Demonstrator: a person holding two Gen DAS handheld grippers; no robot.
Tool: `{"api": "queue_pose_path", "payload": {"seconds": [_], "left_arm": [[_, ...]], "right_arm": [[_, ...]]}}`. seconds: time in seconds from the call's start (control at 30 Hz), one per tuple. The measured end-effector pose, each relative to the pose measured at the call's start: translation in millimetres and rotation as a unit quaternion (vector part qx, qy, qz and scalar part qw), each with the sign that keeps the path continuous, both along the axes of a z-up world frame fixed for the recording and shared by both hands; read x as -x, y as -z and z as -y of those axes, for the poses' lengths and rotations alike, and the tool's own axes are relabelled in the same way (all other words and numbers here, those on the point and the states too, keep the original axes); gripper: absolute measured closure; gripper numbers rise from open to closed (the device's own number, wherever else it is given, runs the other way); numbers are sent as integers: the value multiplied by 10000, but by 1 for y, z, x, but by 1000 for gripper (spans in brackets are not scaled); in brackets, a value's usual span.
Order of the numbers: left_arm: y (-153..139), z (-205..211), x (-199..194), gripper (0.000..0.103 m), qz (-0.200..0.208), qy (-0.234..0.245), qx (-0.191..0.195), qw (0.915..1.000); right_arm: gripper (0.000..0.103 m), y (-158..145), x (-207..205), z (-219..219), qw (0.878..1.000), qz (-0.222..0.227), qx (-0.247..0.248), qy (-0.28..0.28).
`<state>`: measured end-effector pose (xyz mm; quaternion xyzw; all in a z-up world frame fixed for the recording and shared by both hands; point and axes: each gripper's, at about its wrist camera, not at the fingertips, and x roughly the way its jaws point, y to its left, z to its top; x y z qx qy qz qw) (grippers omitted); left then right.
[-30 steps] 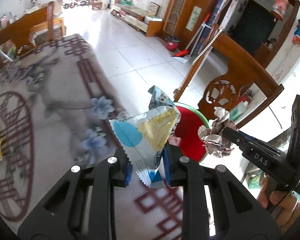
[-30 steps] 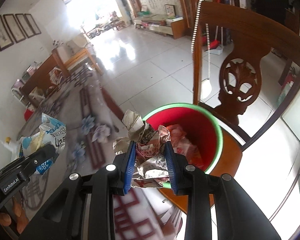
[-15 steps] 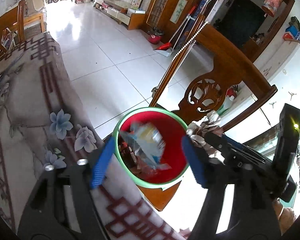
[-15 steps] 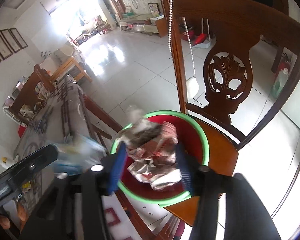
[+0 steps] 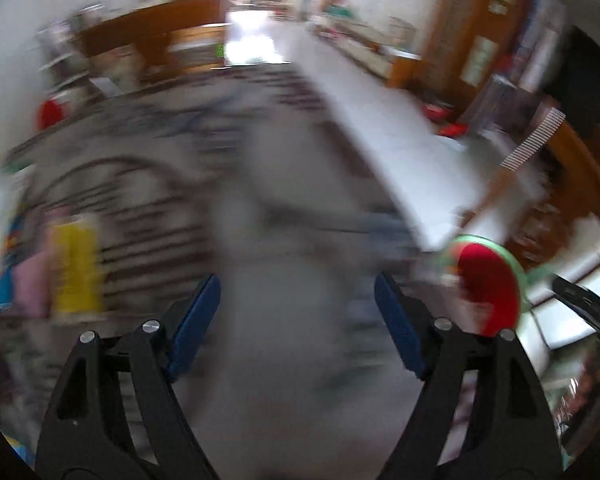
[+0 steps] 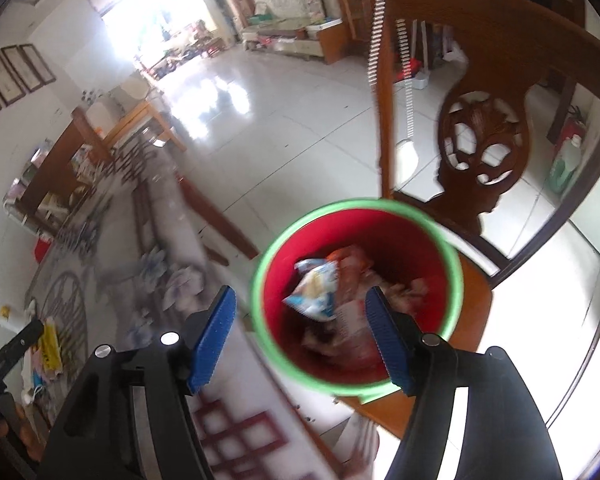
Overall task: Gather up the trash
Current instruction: 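Grasp the pink Pocky bag with the left gripper while the right grasps the yellow package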
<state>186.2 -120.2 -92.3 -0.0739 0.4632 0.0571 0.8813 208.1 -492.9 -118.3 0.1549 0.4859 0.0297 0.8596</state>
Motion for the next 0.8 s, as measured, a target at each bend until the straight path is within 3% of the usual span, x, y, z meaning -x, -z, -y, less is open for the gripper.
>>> {"api": "queue_pose_path", "payload": {"seconds": [0.13, 0.23, 0.4, 0.47, 0.7, 0.73, 0.8], "left_arm": [[3, -102, 26, 26, -107, -932, -215, 9954], [4, -159, 38, 26, -184, -1254, -420, 9910], [22, -222, 43, 27, -522, -1330, -616, 9878], [33, -237, 40, 33, -683, -1268, -648, 9875], [71, -272, 20, 35, -1082, -996, -650, 9870], [76, -277, 18, 49, -1120, -973, -547, 9874], [81, -283, 21, 63, -1166, -954, -266, 9882]], "right_arm": [[38, 1, 9, -53, 9994, -65, -37, -350], [38, -1, 19, -92, 9981, -90, -35, -616], [38, -4, 34, -156, 9951, -110, -34, -979], [38, -4, 41, -181, 9938, -121, -79, -1101], [38, -10, 62, -263, 9880, -104, -153, -1533], [38, -11, 65, -275, 9868, -93, -166, -1609], [38, -15, 68, -294, 9845, -59, -144, -1748]]}}
